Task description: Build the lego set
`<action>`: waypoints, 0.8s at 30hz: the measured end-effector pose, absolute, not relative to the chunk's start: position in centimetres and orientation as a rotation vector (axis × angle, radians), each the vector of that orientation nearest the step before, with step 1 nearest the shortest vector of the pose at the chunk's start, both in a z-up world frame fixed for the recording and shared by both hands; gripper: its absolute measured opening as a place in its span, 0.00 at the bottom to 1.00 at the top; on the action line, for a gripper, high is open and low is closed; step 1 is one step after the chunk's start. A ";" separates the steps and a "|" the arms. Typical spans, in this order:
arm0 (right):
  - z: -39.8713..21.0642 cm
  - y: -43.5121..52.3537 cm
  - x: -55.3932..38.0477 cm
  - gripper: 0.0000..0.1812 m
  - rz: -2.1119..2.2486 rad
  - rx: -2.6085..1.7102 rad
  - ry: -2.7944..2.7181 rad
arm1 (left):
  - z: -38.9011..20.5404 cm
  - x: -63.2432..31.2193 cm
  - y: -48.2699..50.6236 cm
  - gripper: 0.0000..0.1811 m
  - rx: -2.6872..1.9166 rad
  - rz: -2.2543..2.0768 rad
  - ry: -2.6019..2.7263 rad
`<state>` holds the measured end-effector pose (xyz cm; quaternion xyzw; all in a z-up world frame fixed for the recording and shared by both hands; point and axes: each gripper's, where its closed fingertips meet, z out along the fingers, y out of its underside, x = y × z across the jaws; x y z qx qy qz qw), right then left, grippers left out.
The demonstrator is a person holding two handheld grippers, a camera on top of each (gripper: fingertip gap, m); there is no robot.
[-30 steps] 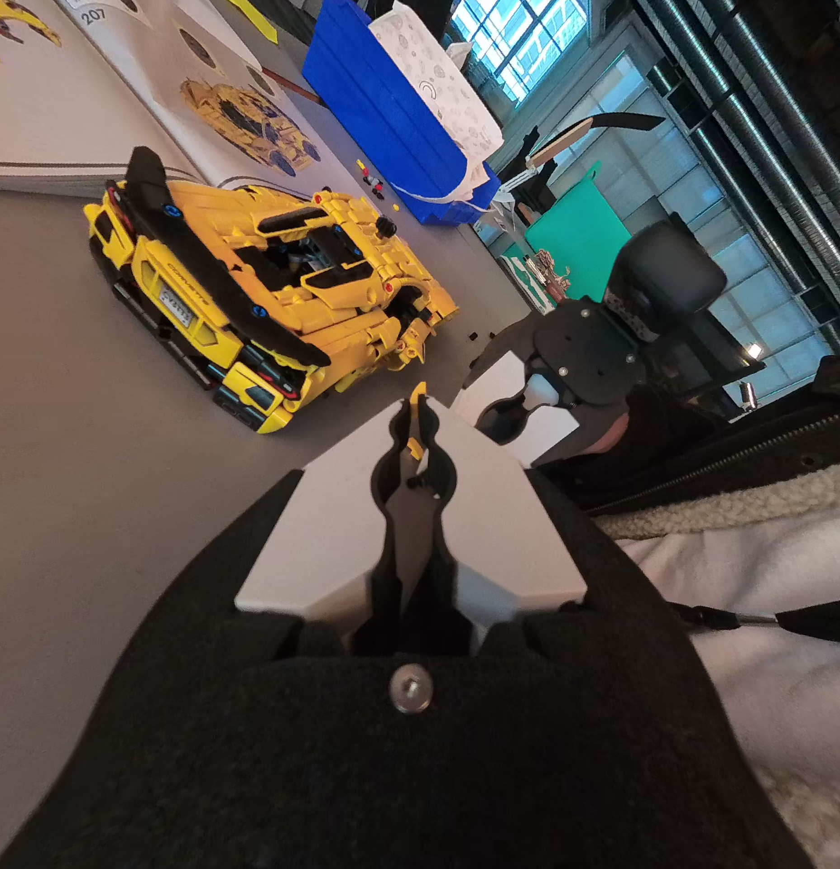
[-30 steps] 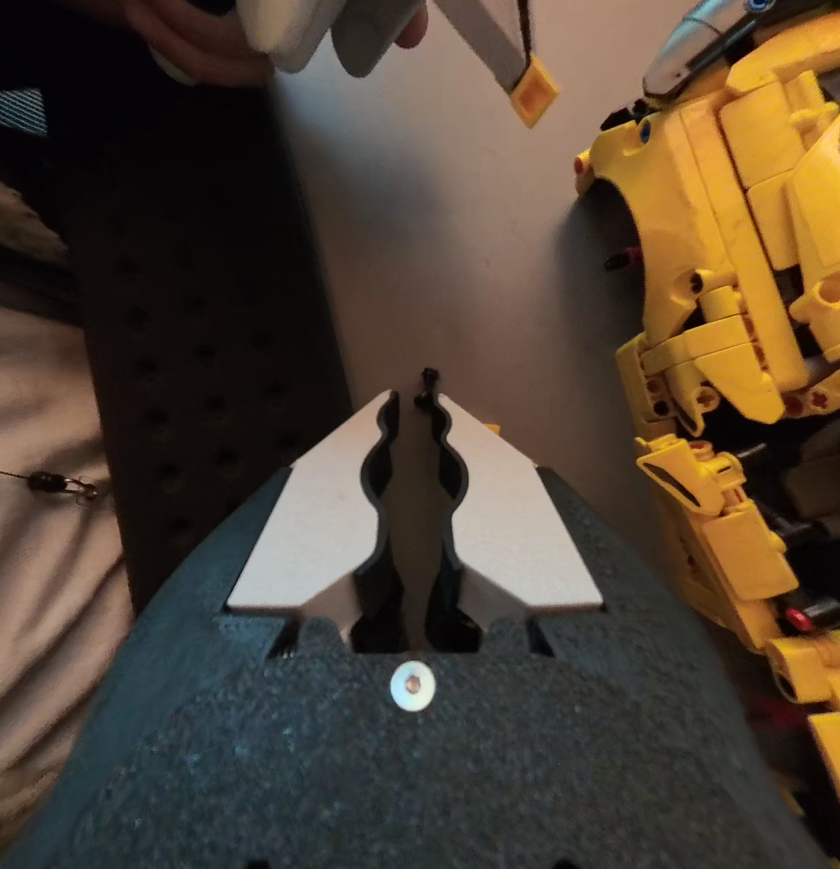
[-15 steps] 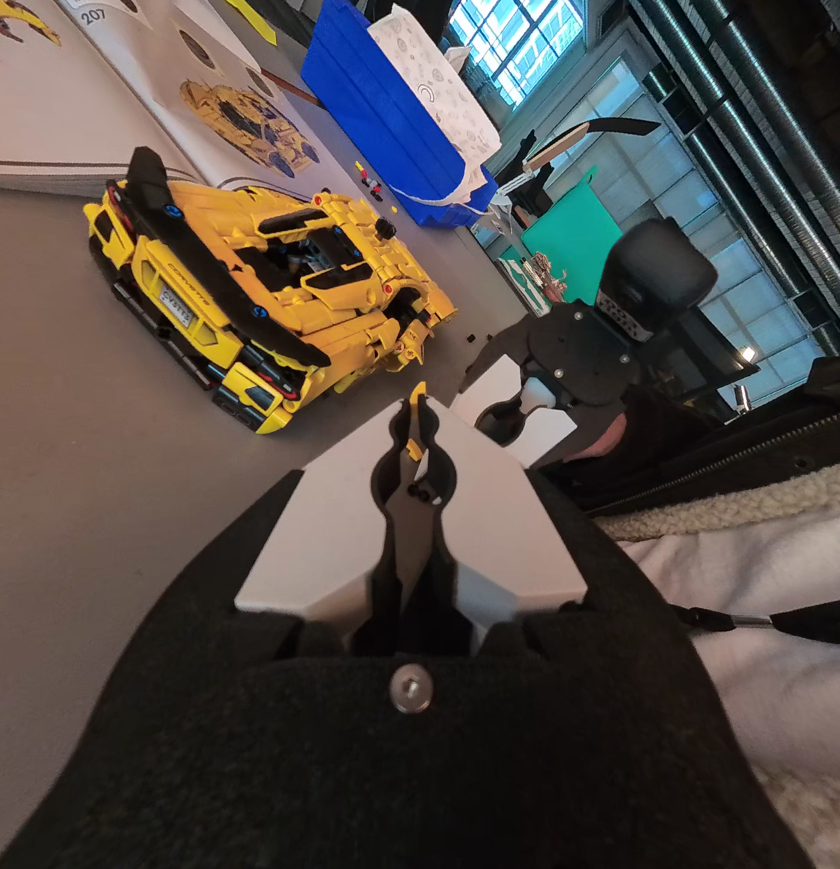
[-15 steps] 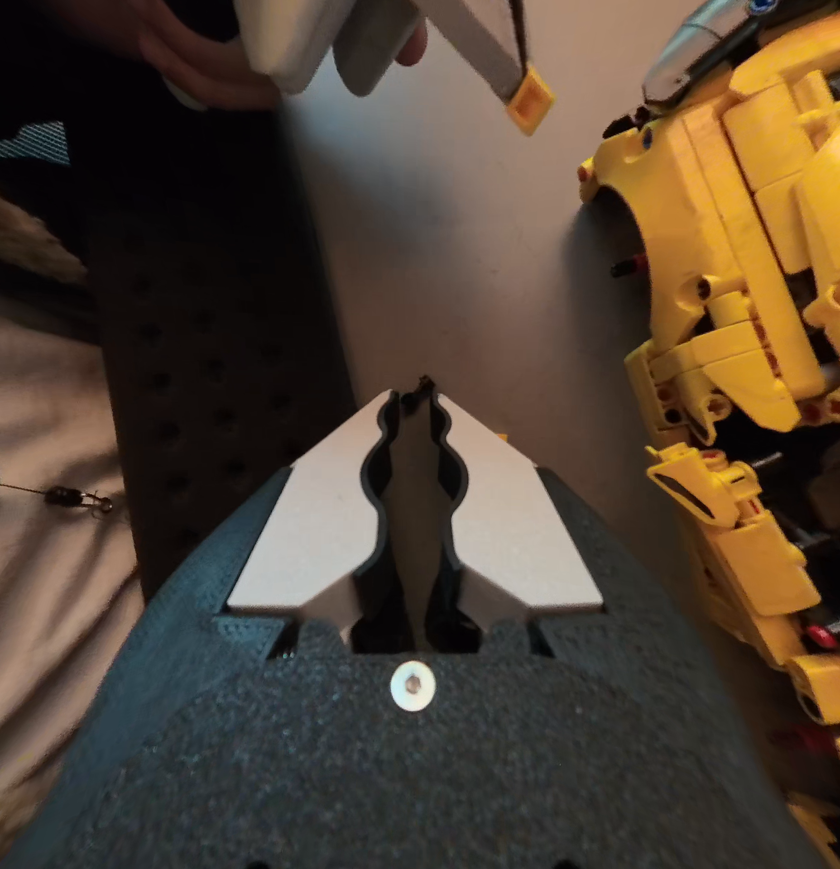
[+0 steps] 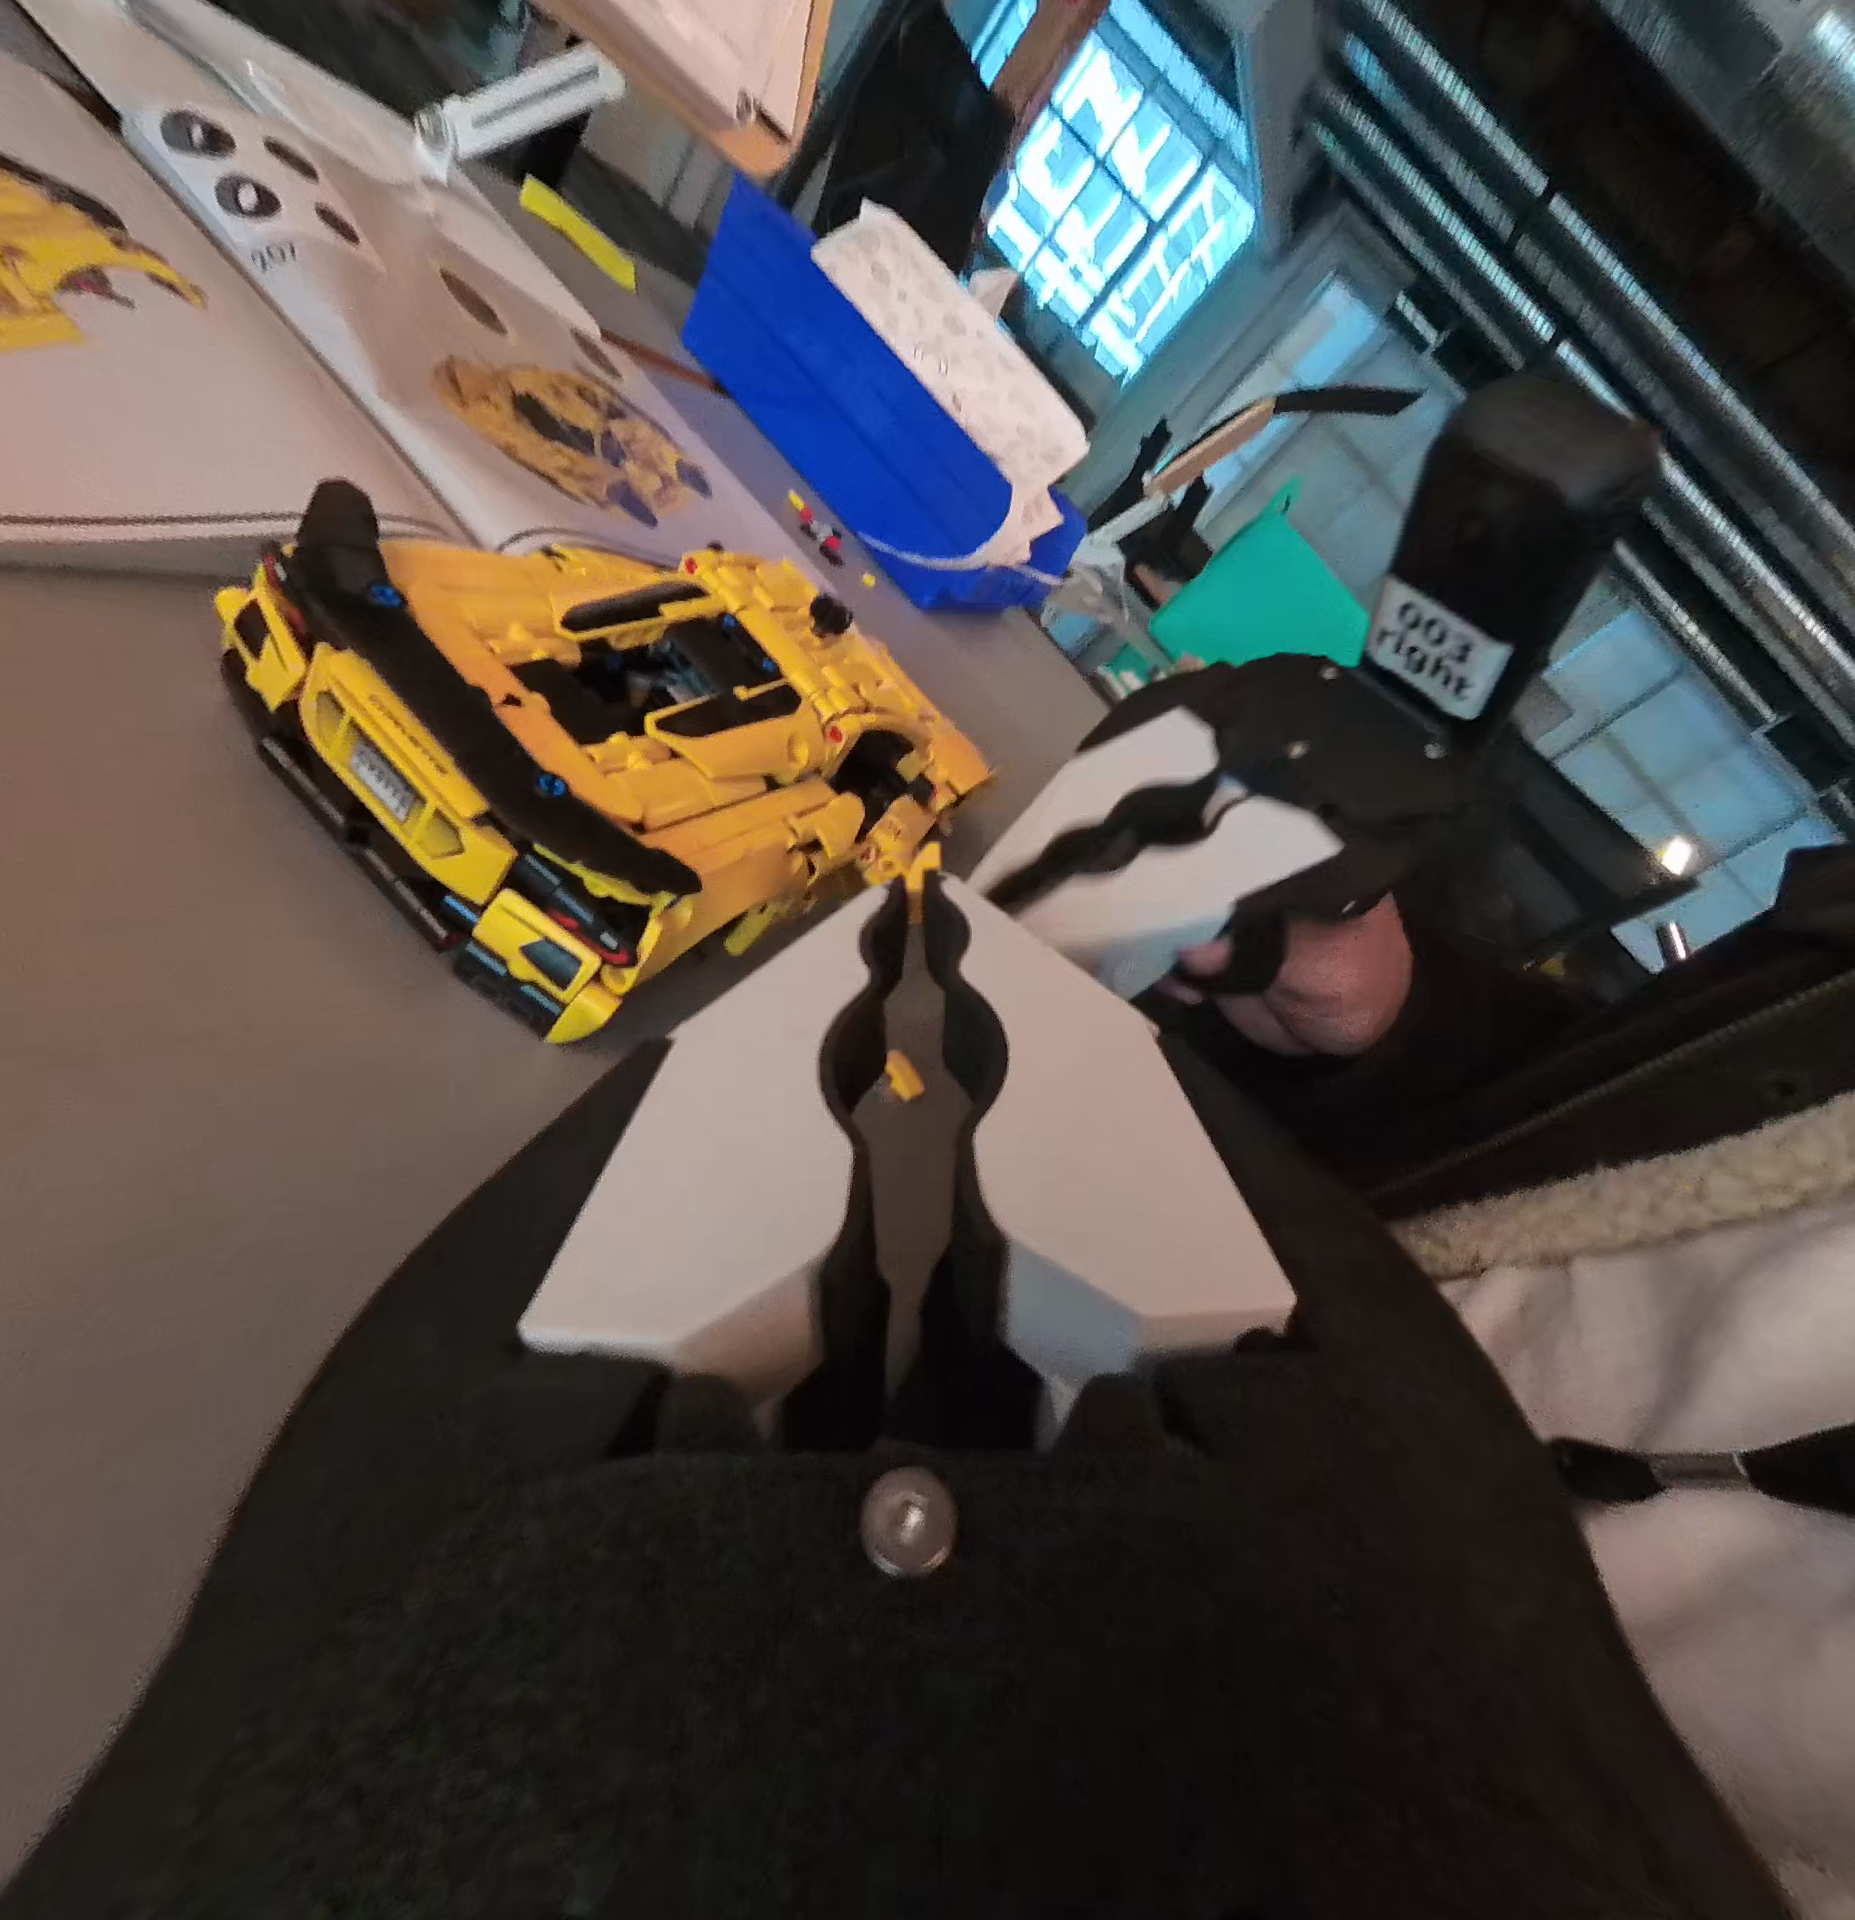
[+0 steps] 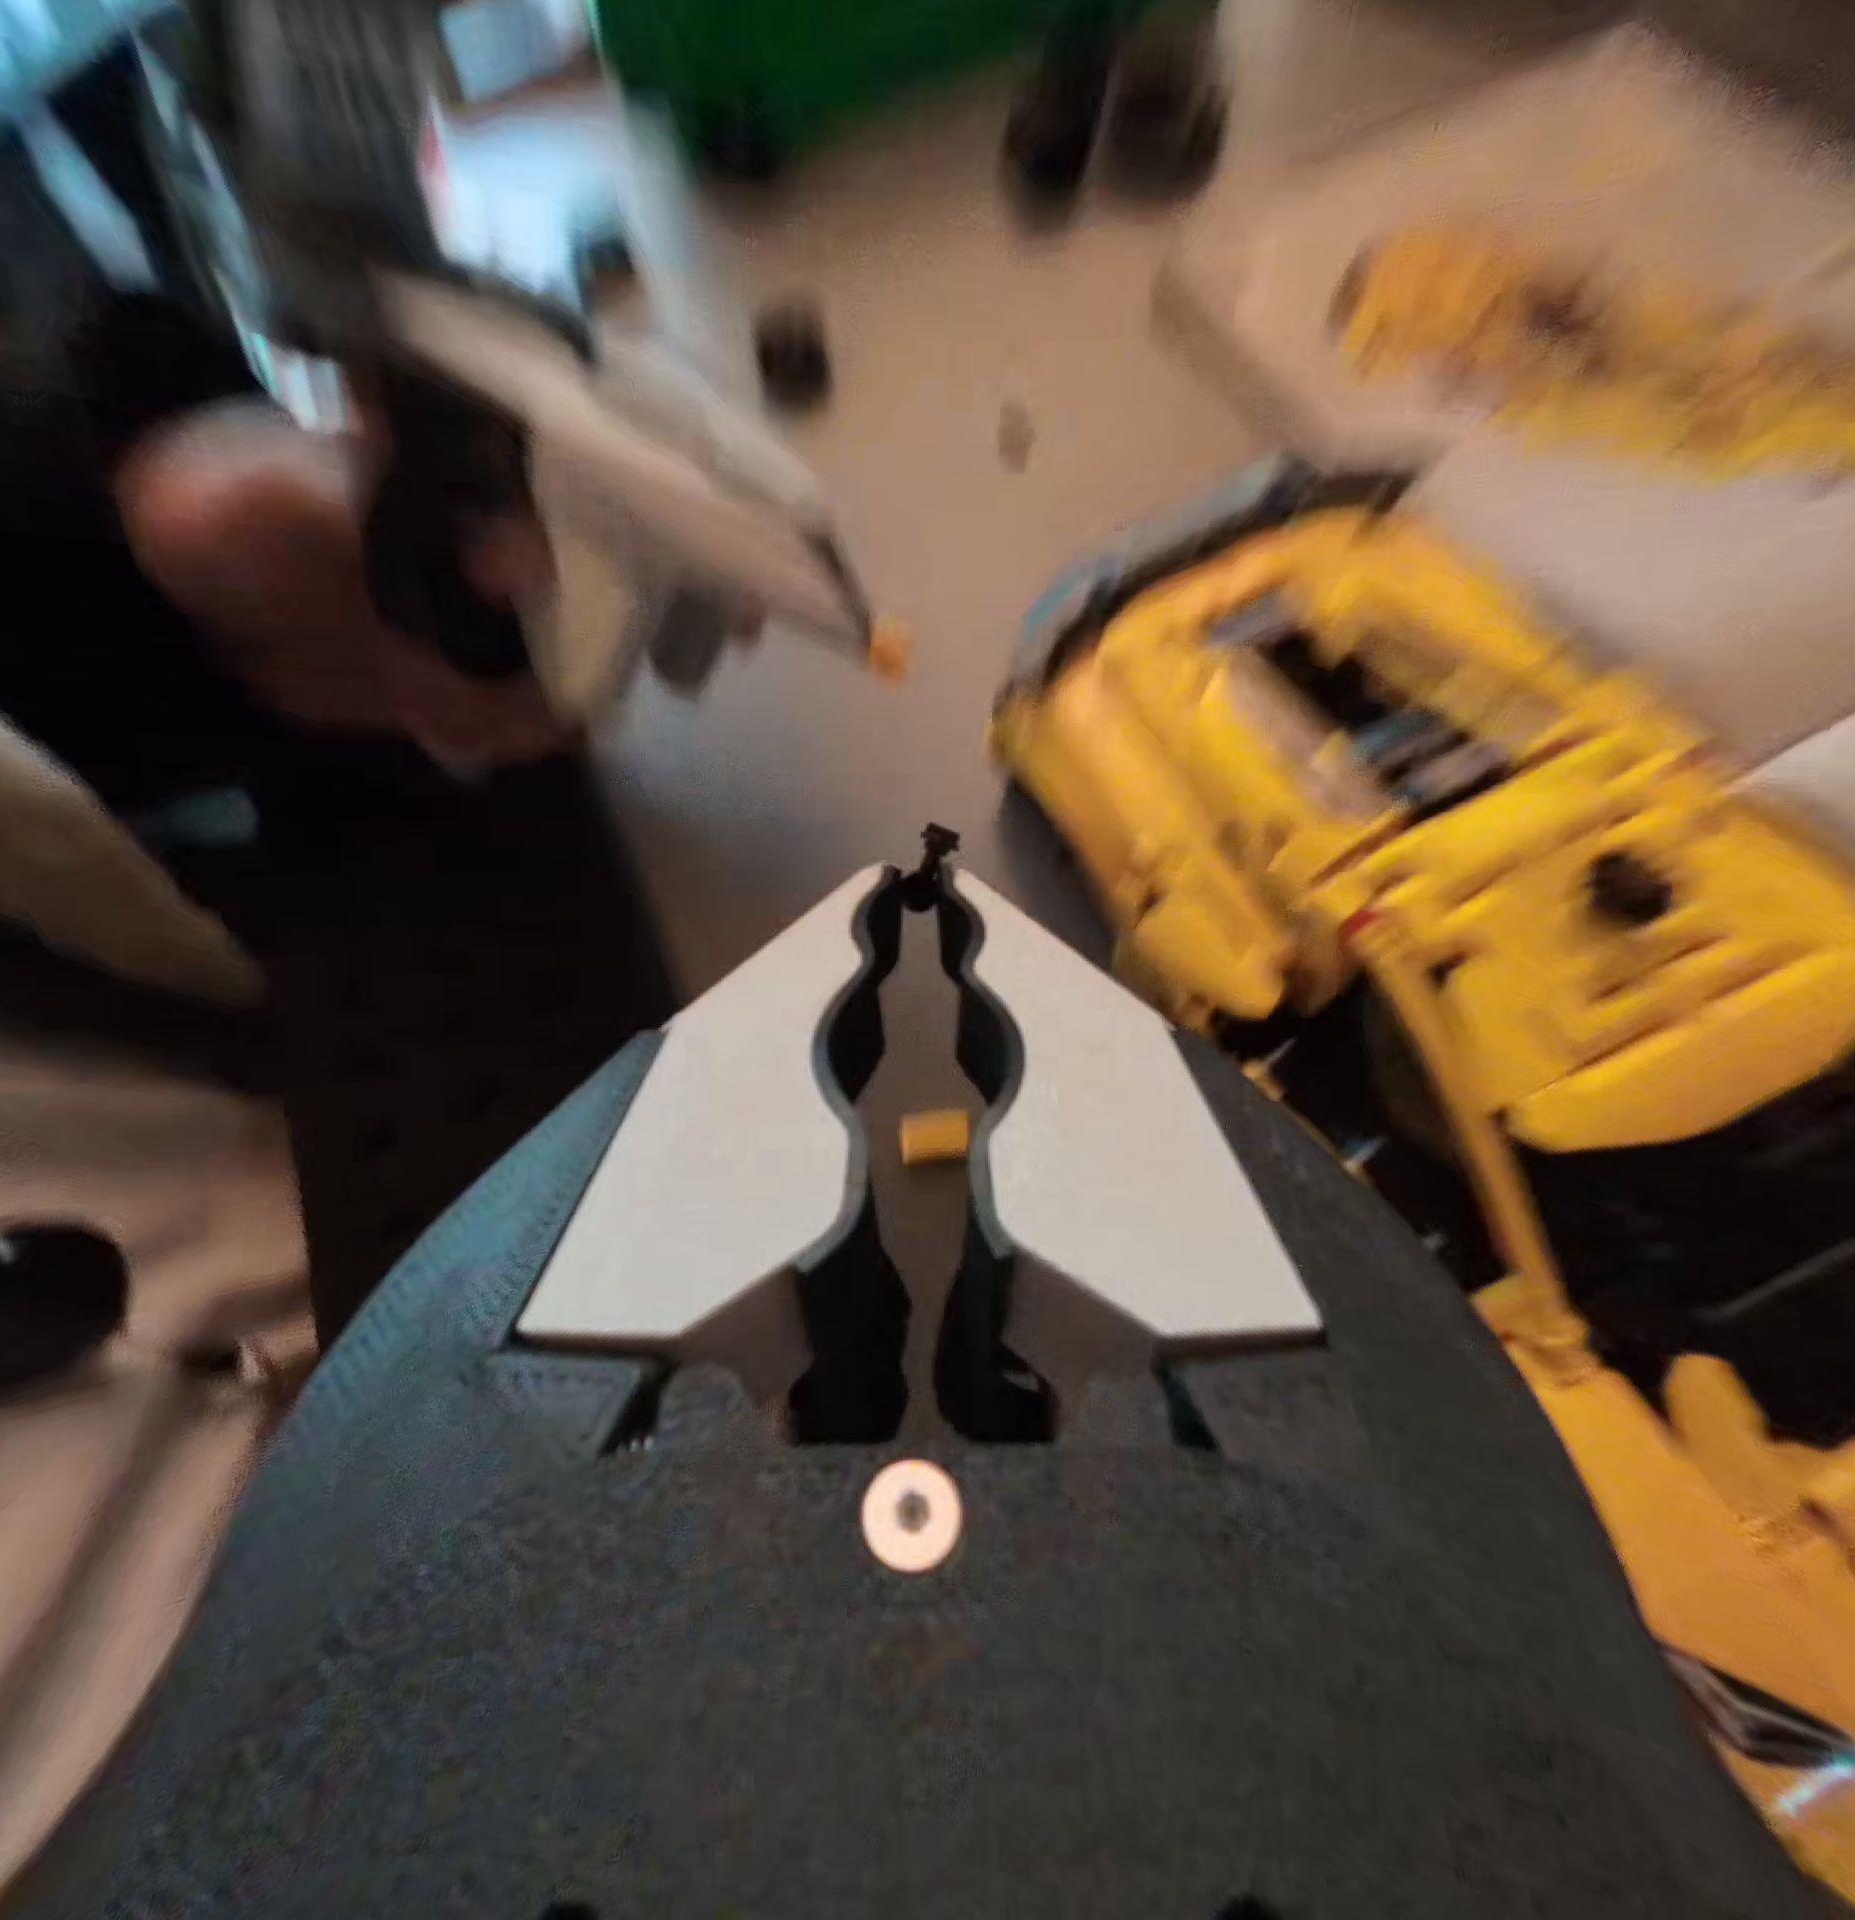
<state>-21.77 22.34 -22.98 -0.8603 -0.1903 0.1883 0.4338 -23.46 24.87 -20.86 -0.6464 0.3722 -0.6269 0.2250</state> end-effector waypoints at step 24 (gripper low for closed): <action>-20.9 22.9 -23.3 0.04 0.434 -2.201 -0.526 | -20.9 -23.2 22.6 0.01 -2.058 -2.115 0.650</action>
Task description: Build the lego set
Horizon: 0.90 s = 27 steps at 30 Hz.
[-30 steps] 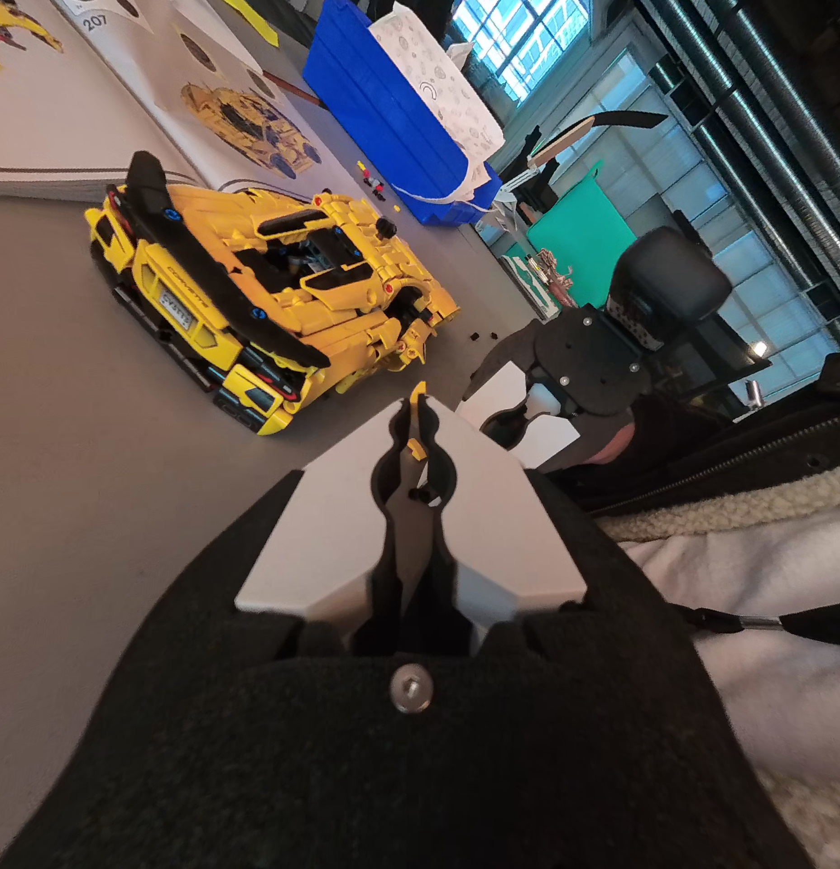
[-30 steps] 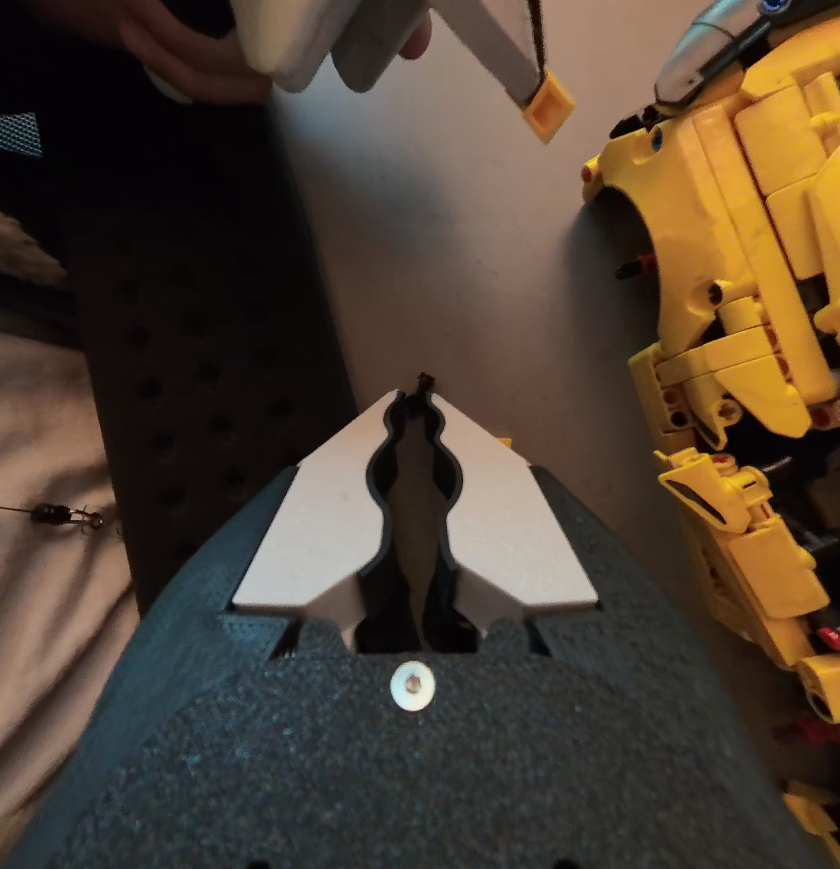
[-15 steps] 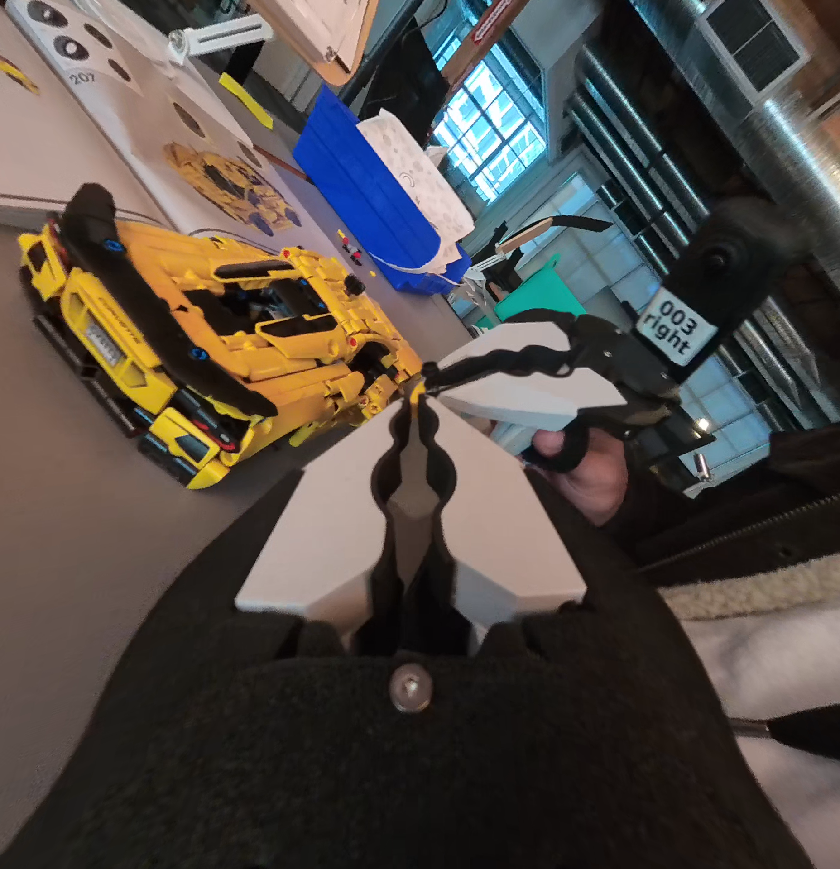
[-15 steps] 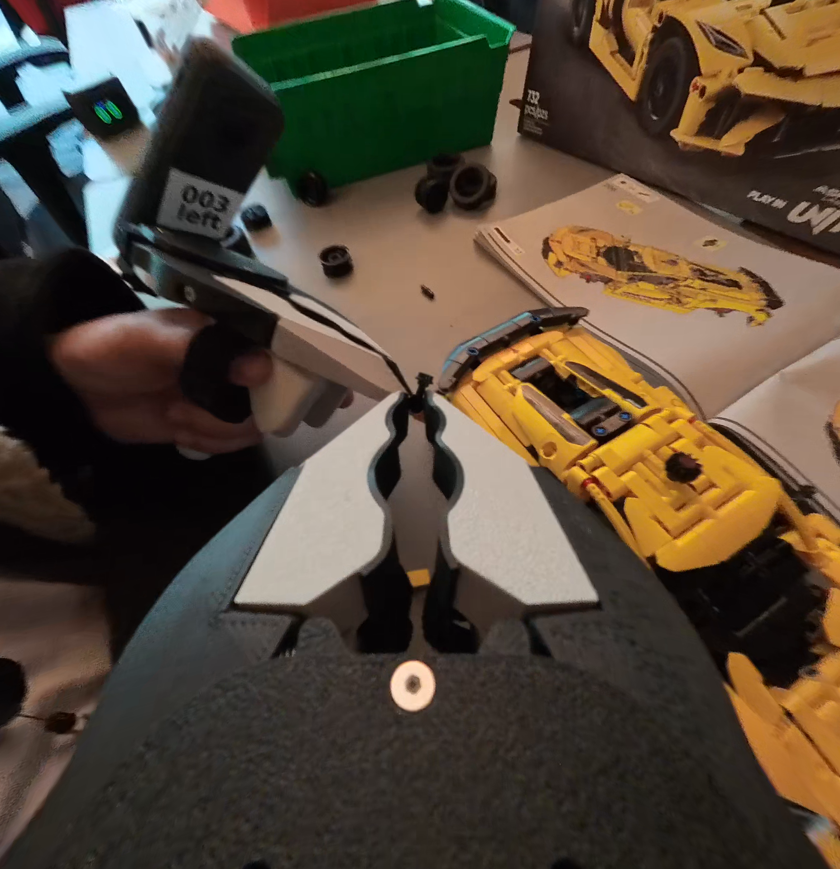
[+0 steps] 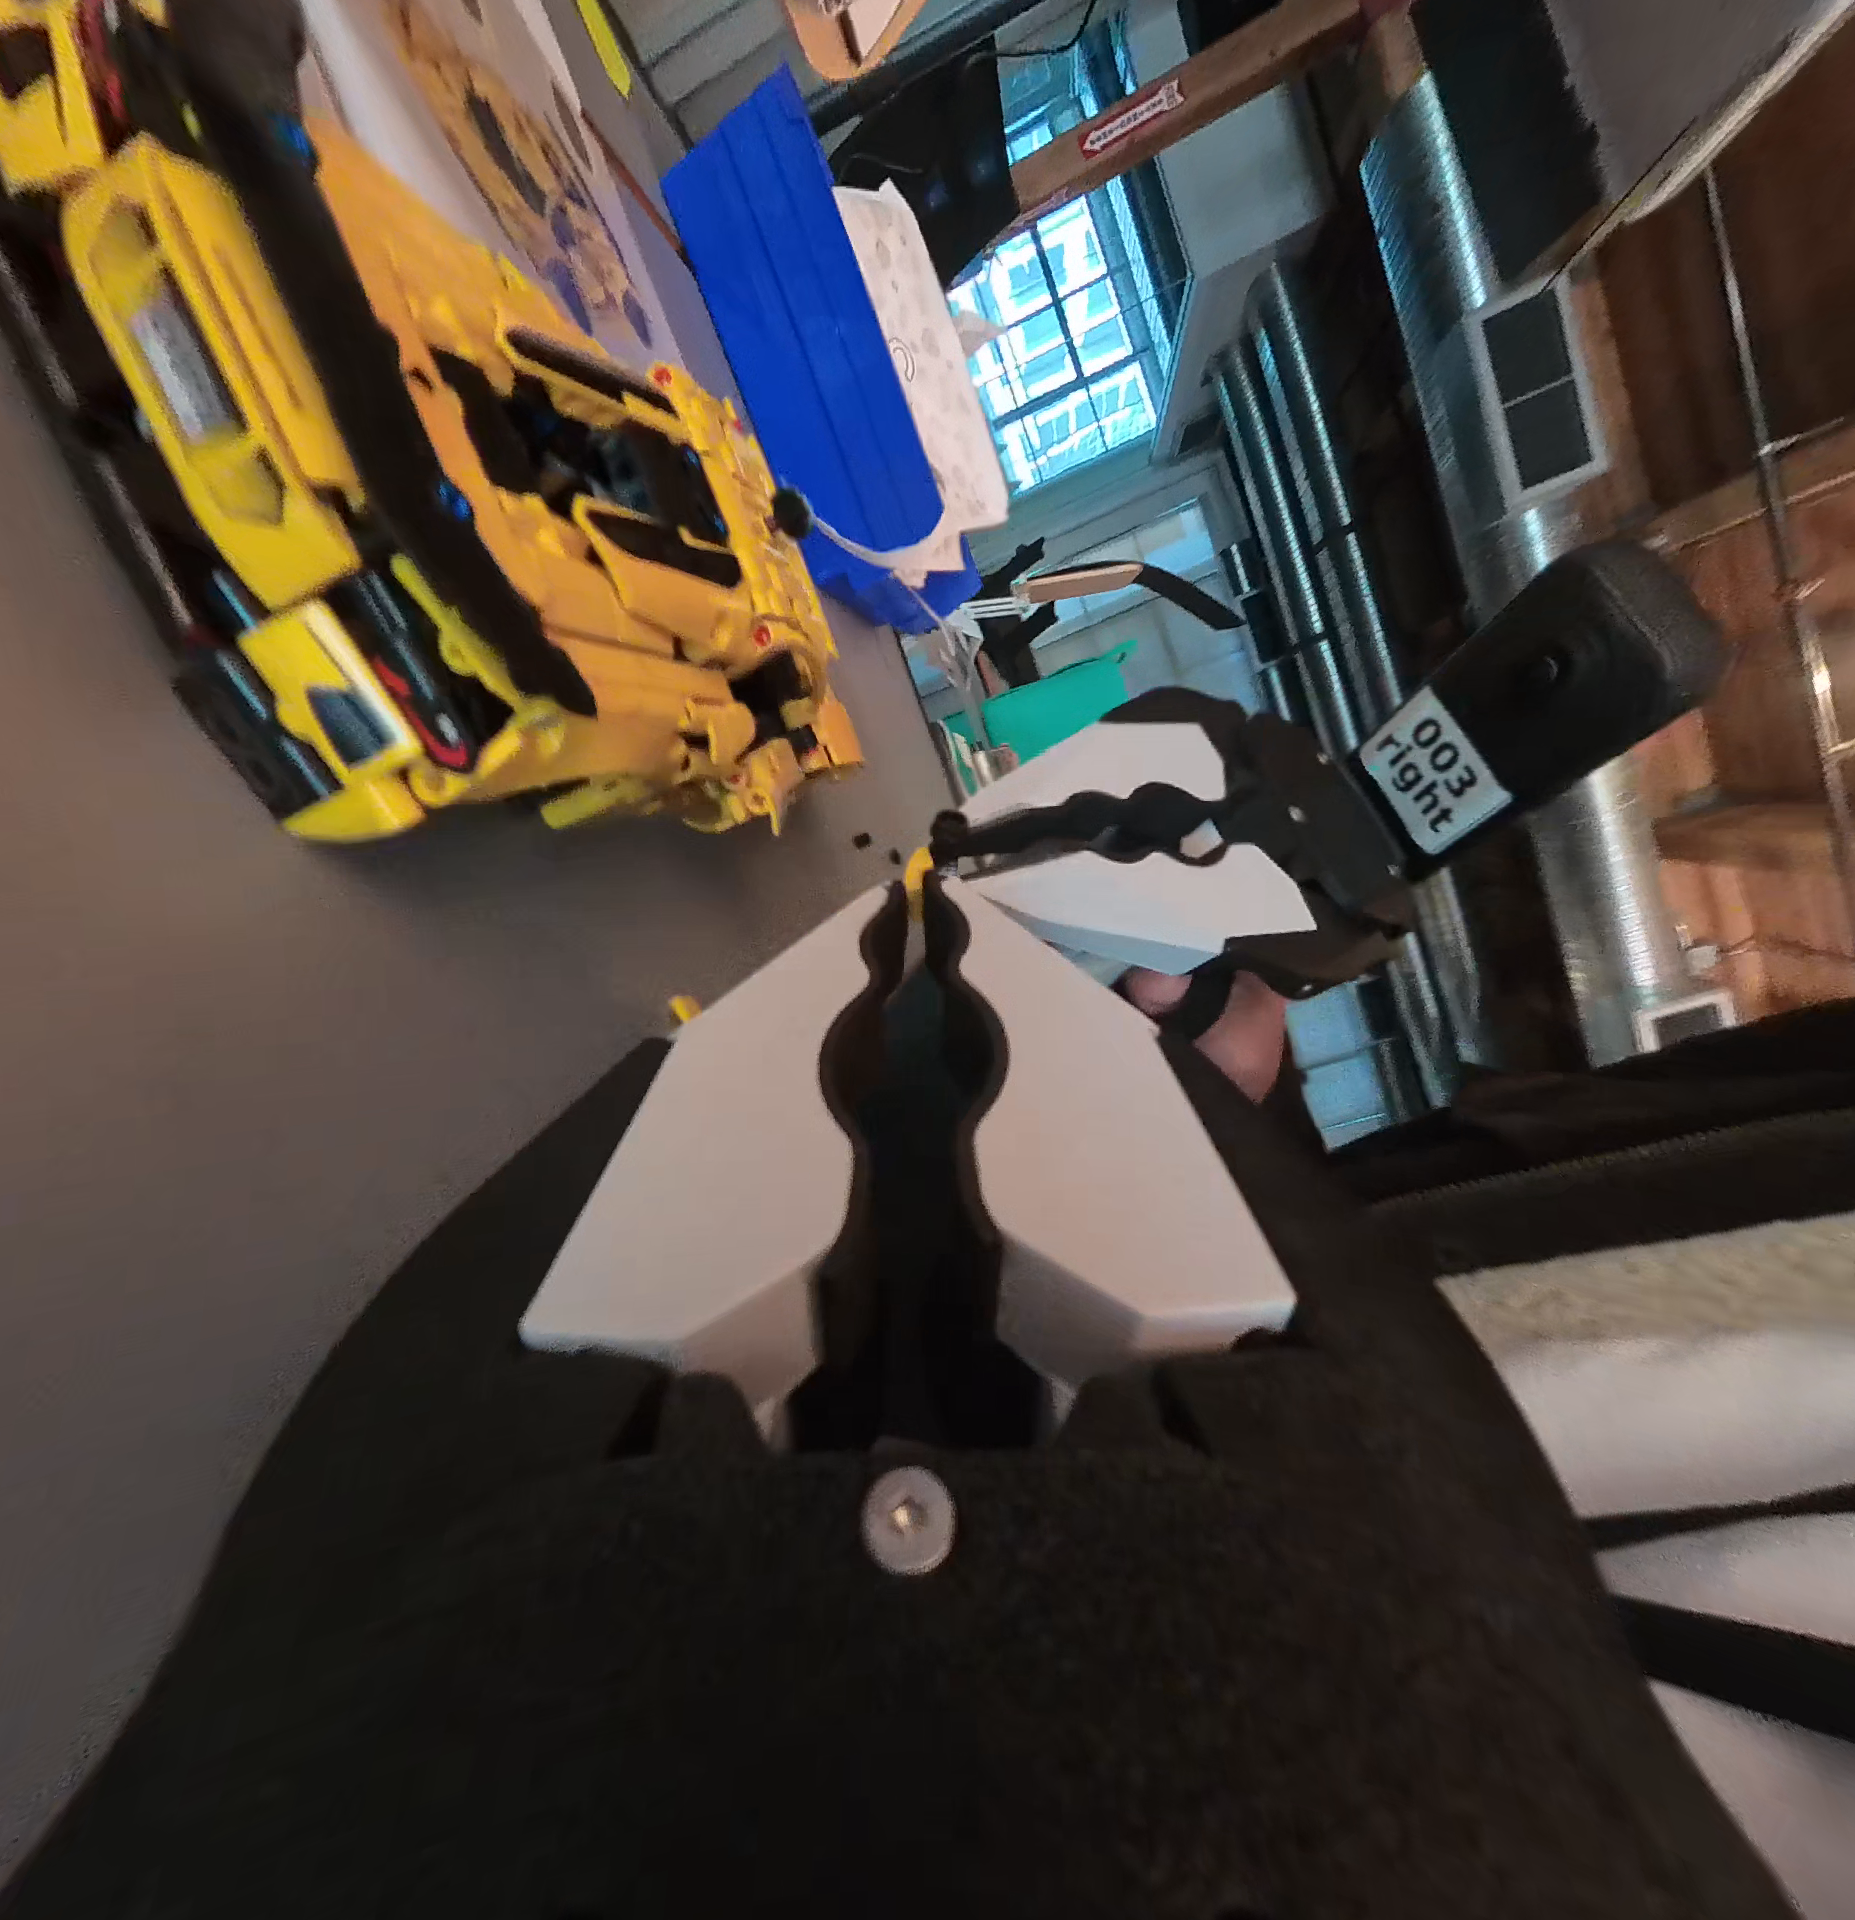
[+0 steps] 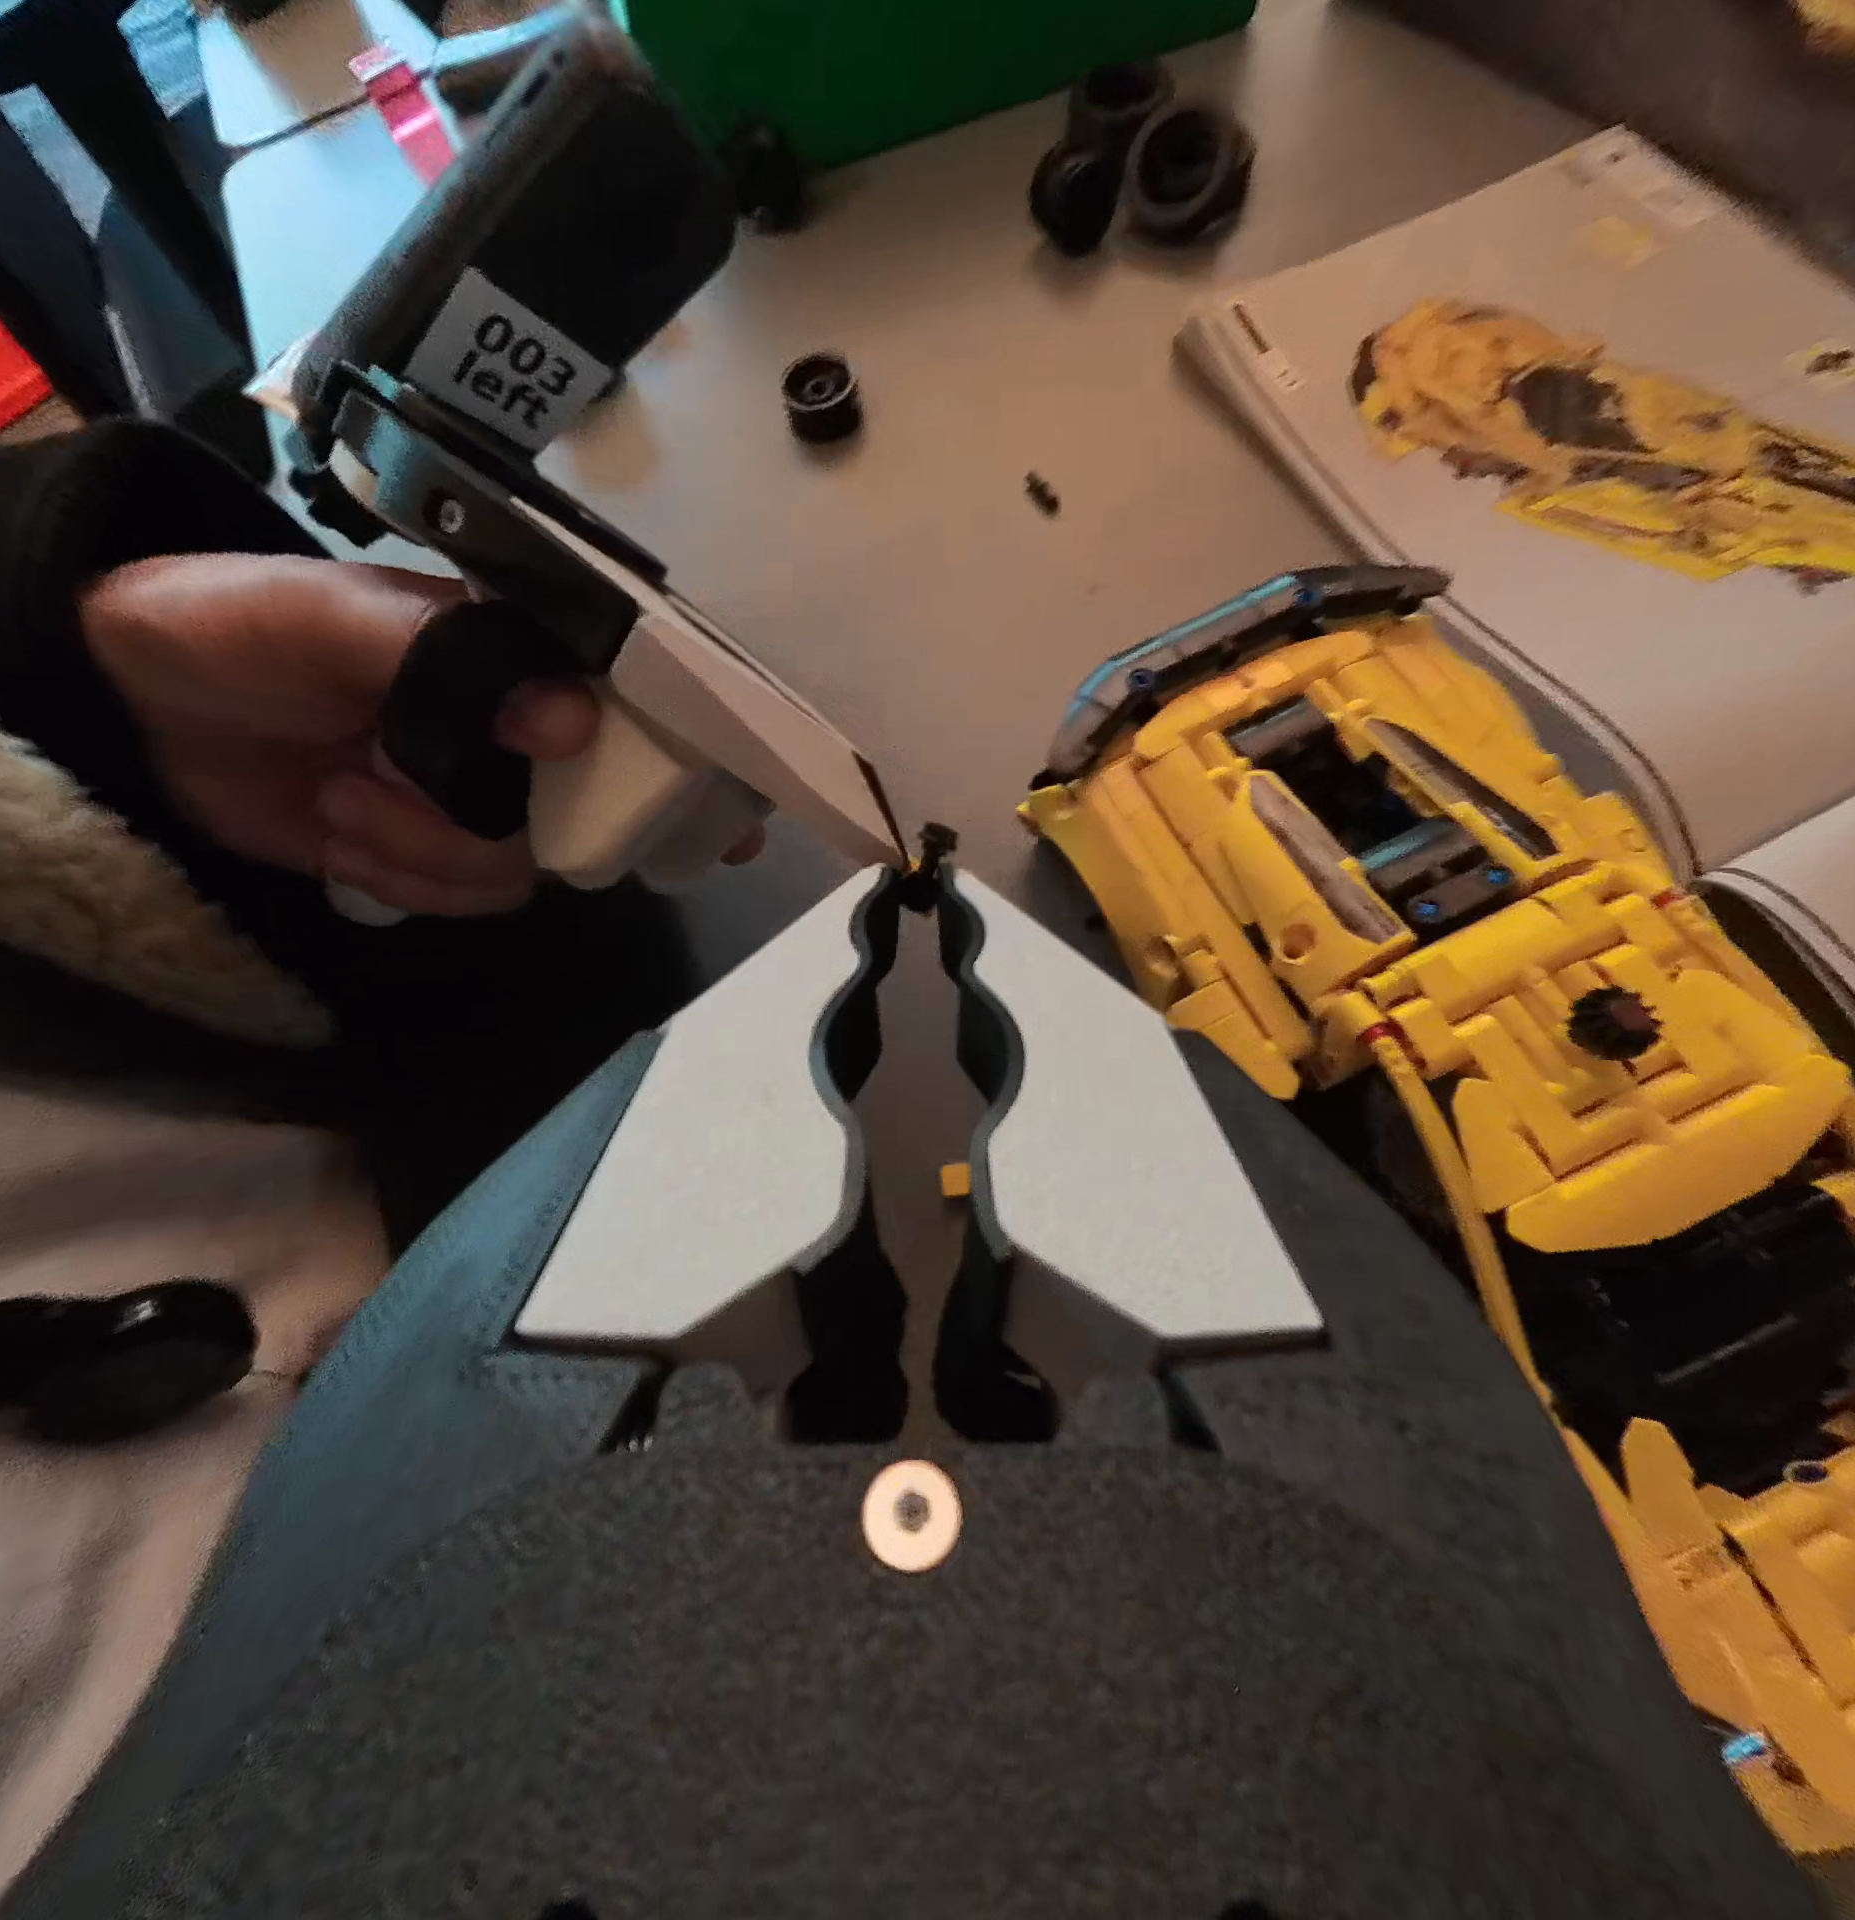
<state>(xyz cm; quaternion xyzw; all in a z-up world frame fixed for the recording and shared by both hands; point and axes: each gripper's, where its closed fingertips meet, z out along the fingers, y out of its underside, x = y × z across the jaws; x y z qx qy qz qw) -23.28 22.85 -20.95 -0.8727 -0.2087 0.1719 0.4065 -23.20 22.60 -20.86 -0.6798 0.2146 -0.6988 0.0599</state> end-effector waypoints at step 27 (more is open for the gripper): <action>-21.2 22.4 -25.2 0.05 0.371 -2.273 -0.687 | -21.1 -25.1 22.1 0.01 -2.127 -2.303 0.432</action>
